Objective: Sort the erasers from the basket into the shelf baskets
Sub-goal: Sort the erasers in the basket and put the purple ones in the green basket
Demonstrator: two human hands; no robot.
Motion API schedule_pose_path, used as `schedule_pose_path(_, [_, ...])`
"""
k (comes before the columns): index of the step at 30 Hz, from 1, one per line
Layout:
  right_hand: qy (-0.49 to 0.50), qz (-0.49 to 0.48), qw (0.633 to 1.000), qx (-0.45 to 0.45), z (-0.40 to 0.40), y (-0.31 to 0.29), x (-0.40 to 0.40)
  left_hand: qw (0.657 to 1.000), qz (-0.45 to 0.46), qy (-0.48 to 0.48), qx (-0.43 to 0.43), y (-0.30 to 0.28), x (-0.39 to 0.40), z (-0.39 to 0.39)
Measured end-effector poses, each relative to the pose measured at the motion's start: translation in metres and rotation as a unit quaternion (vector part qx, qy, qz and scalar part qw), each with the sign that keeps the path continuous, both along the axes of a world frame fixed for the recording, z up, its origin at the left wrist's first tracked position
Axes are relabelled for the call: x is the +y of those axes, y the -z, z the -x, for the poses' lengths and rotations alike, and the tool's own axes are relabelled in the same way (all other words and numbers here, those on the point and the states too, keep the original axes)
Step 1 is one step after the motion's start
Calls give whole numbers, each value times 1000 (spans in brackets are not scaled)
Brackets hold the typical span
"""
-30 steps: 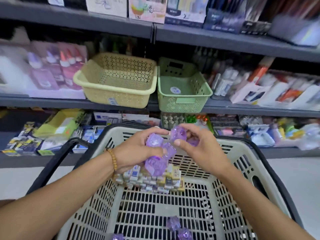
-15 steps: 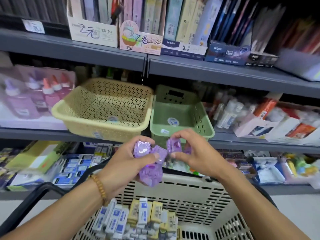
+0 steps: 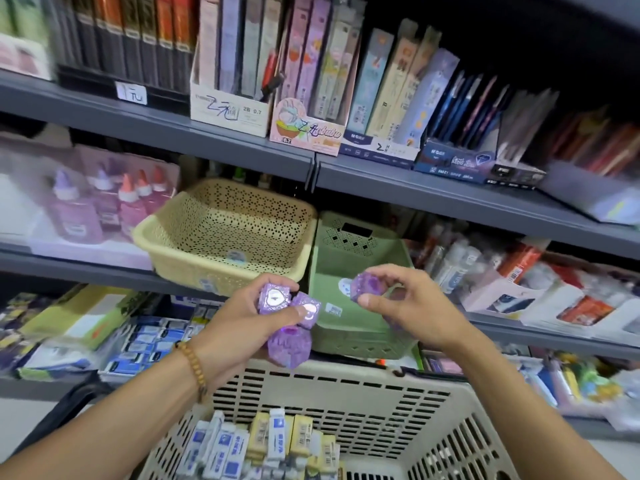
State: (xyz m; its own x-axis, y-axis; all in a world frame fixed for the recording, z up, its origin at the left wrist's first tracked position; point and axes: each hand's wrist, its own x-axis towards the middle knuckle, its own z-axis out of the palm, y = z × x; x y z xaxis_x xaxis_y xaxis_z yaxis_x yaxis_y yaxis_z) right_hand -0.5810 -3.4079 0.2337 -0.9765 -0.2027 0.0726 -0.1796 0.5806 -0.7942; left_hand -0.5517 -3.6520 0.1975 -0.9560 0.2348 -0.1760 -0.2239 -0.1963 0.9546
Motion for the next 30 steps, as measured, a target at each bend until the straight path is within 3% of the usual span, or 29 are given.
schedule_pose_path(3, [26,-154,988,-16,38,18,-14,1000,4,-12,0,1,-1,4])
schedule_pose_path(8, [13,-279,956,-91,85,43,-28,999,29,-33,9,9,-4,7])
schedule_pose_path(13, [-4,-274,950,-151,95,46,-21,999,20,-32,-2,9,-6,11])
schedule_pose_path(19, [-32,-269,954,-130,88,41,-3,999,21,-31,-2,5,-2,16])
schedule_pose_path(26, [26,-295,953,-66,90,50,-2,999,22,-32,-4,9,1,18])
schedule_pose_path(30, [33,-286,953,-95,93,51,-2,999,17,-41,-3,10,2,19])
